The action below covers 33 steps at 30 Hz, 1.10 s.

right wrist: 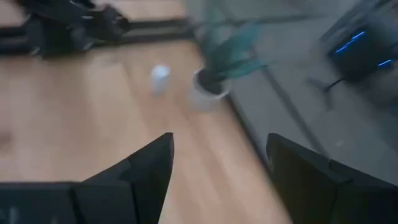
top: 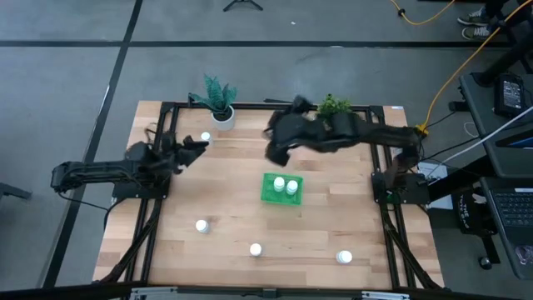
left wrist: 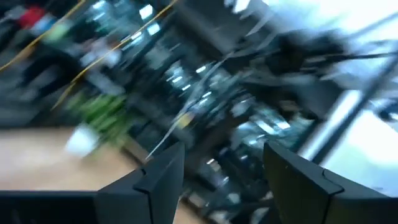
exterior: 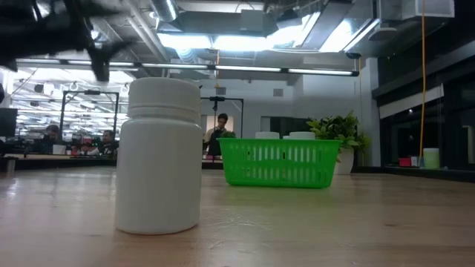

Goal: Pick and place pill bottles into a basket
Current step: Put the top medicine bottle into the green basket

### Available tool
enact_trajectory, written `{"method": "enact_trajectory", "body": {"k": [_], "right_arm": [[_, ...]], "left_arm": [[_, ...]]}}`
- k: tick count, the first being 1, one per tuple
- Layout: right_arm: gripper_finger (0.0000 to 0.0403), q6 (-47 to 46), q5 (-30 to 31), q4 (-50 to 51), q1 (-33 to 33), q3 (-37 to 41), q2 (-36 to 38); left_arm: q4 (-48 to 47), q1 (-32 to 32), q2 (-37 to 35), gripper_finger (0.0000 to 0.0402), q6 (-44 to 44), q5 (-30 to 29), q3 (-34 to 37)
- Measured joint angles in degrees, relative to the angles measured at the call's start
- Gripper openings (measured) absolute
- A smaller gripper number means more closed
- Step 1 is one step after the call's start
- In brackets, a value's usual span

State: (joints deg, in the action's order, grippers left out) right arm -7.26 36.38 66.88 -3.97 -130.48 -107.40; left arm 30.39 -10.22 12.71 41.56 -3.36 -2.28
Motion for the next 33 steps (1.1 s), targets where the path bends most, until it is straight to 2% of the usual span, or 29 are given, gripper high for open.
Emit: {"method": "enact_trajectory", "body": {"k": [2,4,9,13,17,22,27,33], "right_arm": [[0.0257,0.68,2.20,-0.10,0.04,1.57,3.52],[0.0256,1.72,4.14,-0.72,0.07,3.75,6.78],[0.0256,3.52,5.22,-4.51,0.17,13.46,15.81],[0.0256,3.44,5.27,-11.56,1.39,24.89,23.35],[0.0256,3.62,5.09,-20.18,2.42,36.80,30.56],[0.0256,3.31,4.13,-30.75,2.62,47.91,37.32],[0.0256,6.18,3.95,-36.68,2.62,53.07,41.57],[0.0256,11.21,3.91,-38.14,2.62,53.41,42.46]], "left_arm": [[-1.85,-0.02,0.03,0.0212,-2.17,2.75,-3.14],[-7.95,-0.02,0.76,0.0215,-4.29,5.37,-7.37],[-32.31,-0.07,7.43,0.0236,-15.45,7.21,-20.76],[-49.32,-1.29,17.50,0.0250,-26.13,-1.29,-32.13],[-64.66,-3.97,28.71,0.0252,-31.81,-8.42,-43.41],[-82.87,-9.59,42.40,0.0259,-34.05,-7.44,-53.07],[-89.40,-15.21,50.54,0.0293,-34.01,-5.94,-54.30],[-87.26,-20.49,56.14,0.0329,-33.95,-6.08,-54.30]]}}
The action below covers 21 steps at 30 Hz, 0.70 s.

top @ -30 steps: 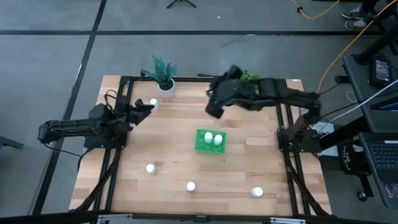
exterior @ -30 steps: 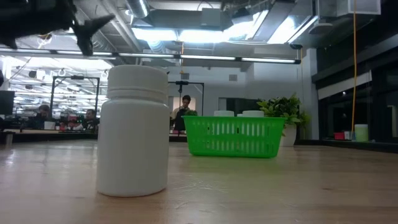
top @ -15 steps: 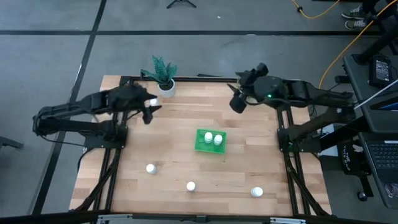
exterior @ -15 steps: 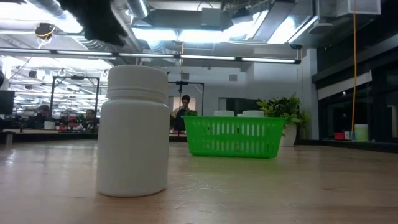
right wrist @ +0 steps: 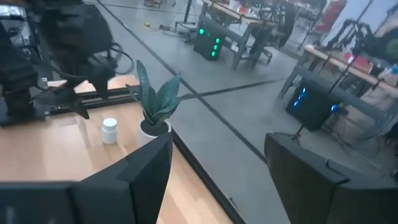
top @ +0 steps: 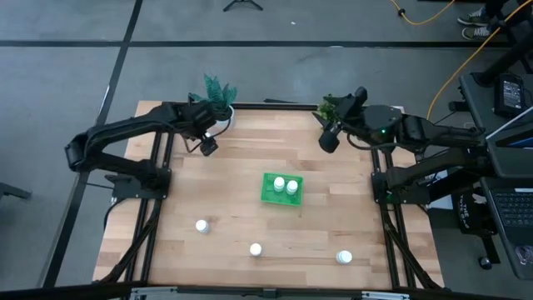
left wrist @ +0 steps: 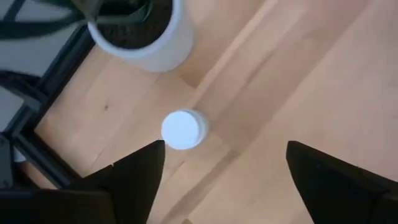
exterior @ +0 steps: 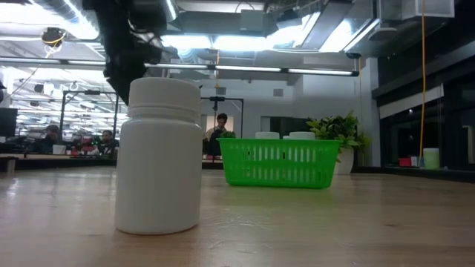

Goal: Pick and place pill bottles into a basket
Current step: Put the top medicine bottle into the green basket

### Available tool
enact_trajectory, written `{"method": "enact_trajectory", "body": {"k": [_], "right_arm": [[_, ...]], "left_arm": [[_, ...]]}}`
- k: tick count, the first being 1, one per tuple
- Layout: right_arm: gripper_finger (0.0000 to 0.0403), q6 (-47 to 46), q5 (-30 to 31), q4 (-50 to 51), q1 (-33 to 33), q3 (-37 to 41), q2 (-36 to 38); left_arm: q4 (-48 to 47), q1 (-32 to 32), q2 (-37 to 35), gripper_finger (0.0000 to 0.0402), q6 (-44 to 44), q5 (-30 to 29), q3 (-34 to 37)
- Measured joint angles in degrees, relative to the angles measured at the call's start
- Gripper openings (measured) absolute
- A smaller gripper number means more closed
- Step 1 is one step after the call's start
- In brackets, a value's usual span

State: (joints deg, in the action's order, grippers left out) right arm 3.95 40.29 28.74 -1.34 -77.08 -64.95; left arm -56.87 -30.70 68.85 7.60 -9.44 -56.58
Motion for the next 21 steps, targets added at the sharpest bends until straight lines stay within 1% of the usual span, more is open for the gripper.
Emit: {"method": "enact_trajectory", "body": {"k": [3,6,11,14,16,19,21], "right_arm": [[0.0256,2.21,-0.04,-1.13,0.01,0.02,-0.11],[0.0256,2.46,-0.02,-1.17,0.01,0.02,-0.09],[0.0256,2.32,-0.17,-1.15,0.00,0.02,-0.11],[0.0256,0.95,-2.80,-1.15,0.00,0.02,-0.11],[0.0256,0.50,-3.03,-1.07,0.00,0.02,-0.11],[0.0256,0.23,-3.06,-1.01,-0.02,0.02,-0.11],[0.0256,-0.24,-3.06,-0.99,-0.02,0.02,-0.11]], "left_arm": [[-0.04,-1.85,2.70,0.0340,-0.23,0.19,0.00],[0.04,-3.41,5.14,0.0346,-0.30,-0.20,0.00],[0.12,-6.28,9.46,0.0347,0.17,-2.94,0.02],[0.32,-7.89,12.10,0.0347,-0.12,-3.19,0.04],[1.02,-8.75,13.67,0.0347,-1.15,-2.15,0.04],[3.08,-9.32,15.95,0.0347,-2.68,1.40,0.07],[3.82,-9.31,17.06,0.0347,-3.33,2.62,0.07]]}}
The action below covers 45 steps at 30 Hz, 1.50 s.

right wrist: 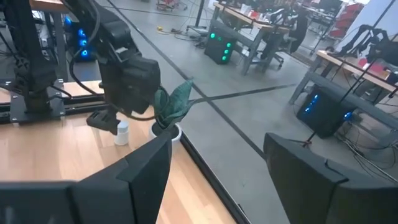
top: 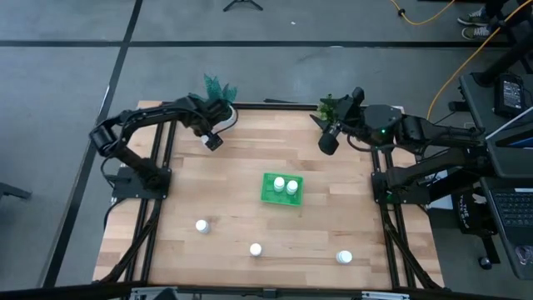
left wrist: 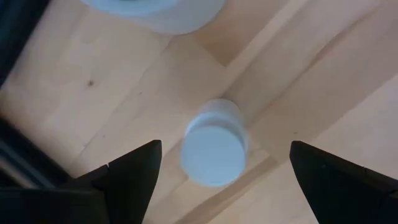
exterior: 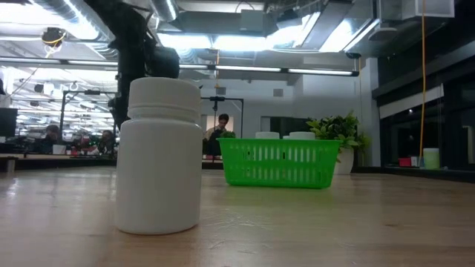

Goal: Pick and place pill bottles into a basket
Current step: Put the top medicine bottle into the green basket

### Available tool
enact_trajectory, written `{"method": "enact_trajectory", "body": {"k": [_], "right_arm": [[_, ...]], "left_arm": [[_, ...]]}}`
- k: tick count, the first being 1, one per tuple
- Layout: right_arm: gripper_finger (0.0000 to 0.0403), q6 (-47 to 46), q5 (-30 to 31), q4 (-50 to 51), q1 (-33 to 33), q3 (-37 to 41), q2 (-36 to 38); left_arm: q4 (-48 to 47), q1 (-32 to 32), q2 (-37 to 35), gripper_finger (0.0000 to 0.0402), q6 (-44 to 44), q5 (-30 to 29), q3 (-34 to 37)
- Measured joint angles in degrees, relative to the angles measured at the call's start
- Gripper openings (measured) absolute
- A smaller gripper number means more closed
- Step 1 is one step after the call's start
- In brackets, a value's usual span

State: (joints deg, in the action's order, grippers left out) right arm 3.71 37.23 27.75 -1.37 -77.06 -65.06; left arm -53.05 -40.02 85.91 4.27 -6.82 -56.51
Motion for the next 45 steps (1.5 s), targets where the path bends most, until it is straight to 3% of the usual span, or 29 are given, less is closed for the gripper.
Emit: {"method": "enact_trajectory", "body": {"k": [7,20,38,45], "right_arm": [[0.0256,-0.47,0.00,0.27,0.00,0.00,0.00],[0.0256,-0.16,0.02,-0.44,0.11,0.00,-0.02],[0.0256,-2.09,0.03,-0.49,0.13,-0.02,-0.09],[0.0256,-2.15,0.02,-0.50,0.13,-0.02,-0.09]], "left_arm": [[0.81,-1.13,1.52,0.0337,-2.38,2.01,2.77],[2.28,-2.79,0.54,0.0252,-2.58,4.06,5.60],[5.34,-2.79,-3.23,0.0247,-2.07,5.04,5.60],[5.38,-2.79,-3.26,0.0220,-2.04,4.49,5.60]]}}
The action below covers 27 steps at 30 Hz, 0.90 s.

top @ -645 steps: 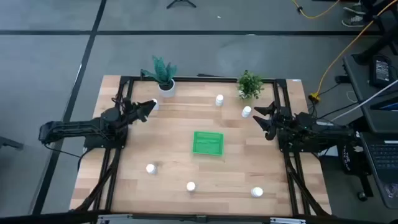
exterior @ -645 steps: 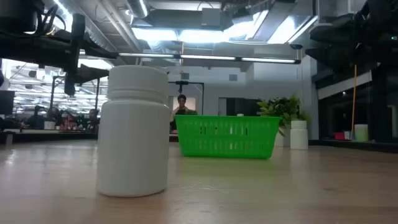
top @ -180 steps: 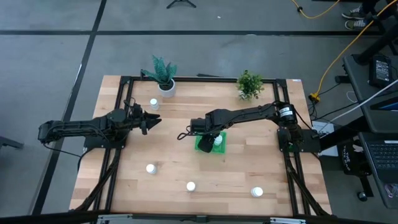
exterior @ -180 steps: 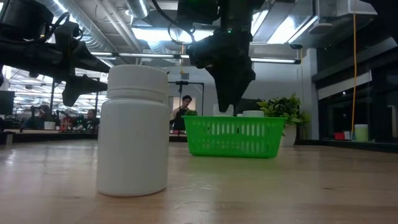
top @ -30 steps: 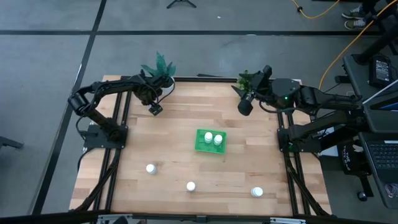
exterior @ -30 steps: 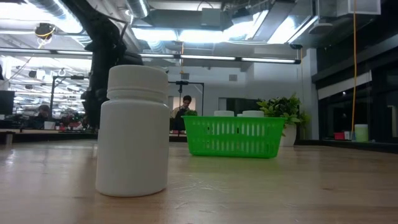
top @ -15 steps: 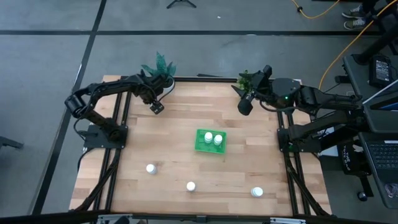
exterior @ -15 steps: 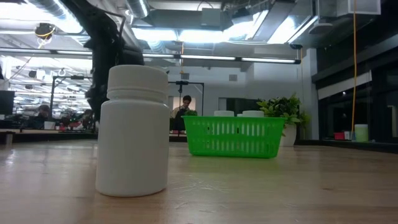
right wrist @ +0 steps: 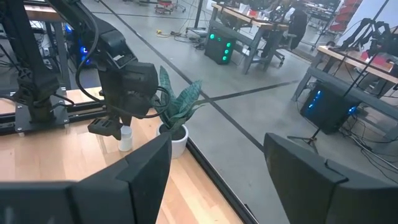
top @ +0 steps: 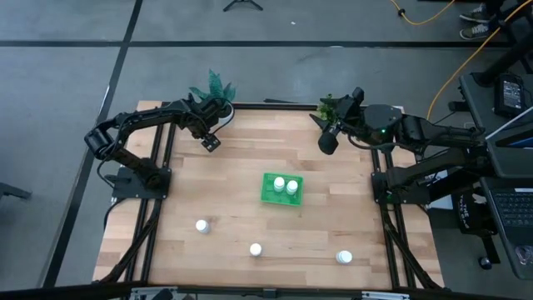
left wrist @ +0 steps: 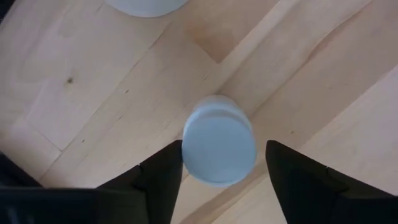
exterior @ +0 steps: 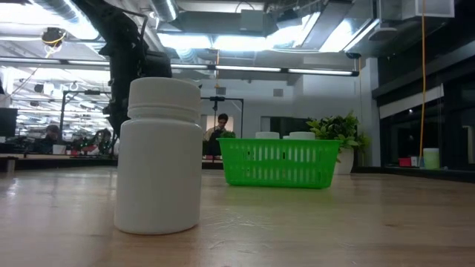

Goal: Pick and place pill bottles into a basket
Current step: Put the top medicine bottle into the green basket

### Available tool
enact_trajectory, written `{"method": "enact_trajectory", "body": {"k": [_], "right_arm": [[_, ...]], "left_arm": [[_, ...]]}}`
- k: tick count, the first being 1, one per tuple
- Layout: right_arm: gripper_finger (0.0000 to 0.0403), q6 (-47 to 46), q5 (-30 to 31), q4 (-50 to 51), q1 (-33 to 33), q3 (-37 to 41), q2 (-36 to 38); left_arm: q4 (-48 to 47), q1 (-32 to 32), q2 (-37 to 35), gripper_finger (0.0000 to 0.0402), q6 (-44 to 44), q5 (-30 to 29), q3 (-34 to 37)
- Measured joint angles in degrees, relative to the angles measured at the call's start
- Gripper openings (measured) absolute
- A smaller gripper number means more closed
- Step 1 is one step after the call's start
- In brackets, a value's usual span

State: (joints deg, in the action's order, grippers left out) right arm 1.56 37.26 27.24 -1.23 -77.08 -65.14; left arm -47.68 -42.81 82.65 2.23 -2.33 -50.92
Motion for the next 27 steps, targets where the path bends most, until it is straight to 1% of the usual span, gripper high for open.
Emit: {"method": "enact_trajectory", "body": {"k": [9,13,16,21,25,27], "right_arm": [[0.0256,0.15,0.00,0.00,0.00,0.00,0.00],[0.0256,0.20,0.00,0.00,0.00,0.00,0.00],[0.0256,0.29,0.00,0.02,0.00,0.00,0.00],[0.0256,0.12,0.00,0.14,0.00,0.26,0.00],[0.0256,-1.68,-0.21,0.05,0.00,1.89,0.00],[0.0256,-3.23,-1.66,-0.52,0.00,2.93,0.00]], "left_arm": [[0.19,-0.02,-0.04,0.0158,-0.01,0.13,-0.02],[-0.04,0.33,-0.04,0.0156,-0.01,1.41,-0.04],[-0.64,1.54,-0.29,0.0156,-0.01,4.33,-0.04],[-1.86,5.87,-1.61,0.0156,1.88,7.76,-0.33],[-2.82,11.36,-3.47,0.0156,4.29,8.59,-2.12],[-2.82,14.51,-4.59,0.0156,5.45,8.73,-3.23]]}}
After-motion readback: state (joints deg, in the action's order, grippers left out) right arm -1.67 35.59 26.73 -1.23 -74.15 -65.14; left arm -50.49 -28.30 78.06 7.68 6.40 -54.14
